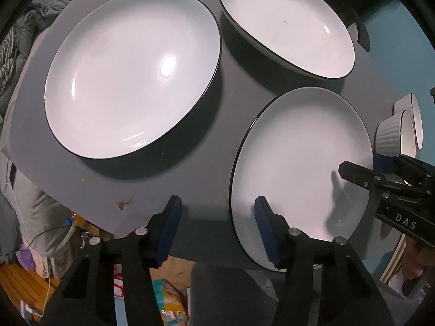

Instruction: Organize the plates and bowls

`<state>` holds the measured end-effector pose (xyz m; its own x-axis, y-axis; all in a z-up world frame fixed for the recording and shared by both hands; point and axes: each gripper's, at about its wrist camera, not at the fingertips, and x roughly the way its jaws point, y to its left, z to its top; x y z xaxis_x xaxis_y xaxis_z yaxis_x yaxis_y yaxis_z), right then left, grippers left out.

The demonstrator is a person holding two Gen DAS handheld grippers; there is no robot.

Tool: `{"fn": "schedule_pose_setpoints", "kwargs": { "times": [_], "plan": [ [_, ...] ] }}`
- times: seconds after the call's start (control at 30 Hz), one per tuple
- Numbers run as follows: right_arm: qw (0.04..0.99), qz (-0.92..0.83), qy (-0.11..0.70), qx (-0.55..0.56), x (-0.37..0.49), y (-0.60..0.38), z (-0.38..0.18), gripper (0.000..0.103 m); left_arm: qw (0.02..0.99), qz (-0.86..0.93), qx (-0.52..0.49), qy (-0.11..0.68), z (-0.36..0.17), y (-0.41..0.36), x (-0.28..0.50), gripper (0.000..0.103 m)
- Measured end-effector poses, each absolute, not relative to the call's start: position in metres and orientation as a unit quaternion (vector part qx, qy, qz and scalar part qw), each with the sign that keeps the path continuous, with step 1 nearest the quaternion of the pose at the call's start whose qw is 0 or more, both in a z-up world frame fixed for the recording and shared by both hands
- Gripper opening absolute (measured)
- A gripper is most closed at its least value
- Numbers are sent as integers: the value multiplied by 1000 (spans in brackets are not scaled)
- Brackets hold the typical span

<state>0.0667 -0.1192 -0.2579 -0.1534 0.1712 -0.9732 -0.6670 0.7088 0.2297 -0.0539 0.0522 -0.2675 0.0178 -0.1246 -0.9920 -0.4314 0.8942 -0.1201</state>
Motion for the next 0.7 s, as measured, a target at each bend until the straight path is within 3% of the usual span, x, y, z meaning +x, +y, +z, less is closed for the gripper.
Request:
{"fn": "schedule_pose_setpoints", "kwargs": {
  "times": [0.23, 0.57, 0.7],
  "plan": [
    [606, 333, 696, -191, 71, -115, -272, 31, 674, 103, -216, 699, -279, 64, -49, 36],
    [601, 339, 699, -188, 77, -119, -272, 29, 672, 83, -242, 695, -285, 72, -48, 16],
    [595, 333, 710, -176, 79, -120, -271, 29, 676, 70, -228, 697, -286, 71, -45, 12]
  ]
}}
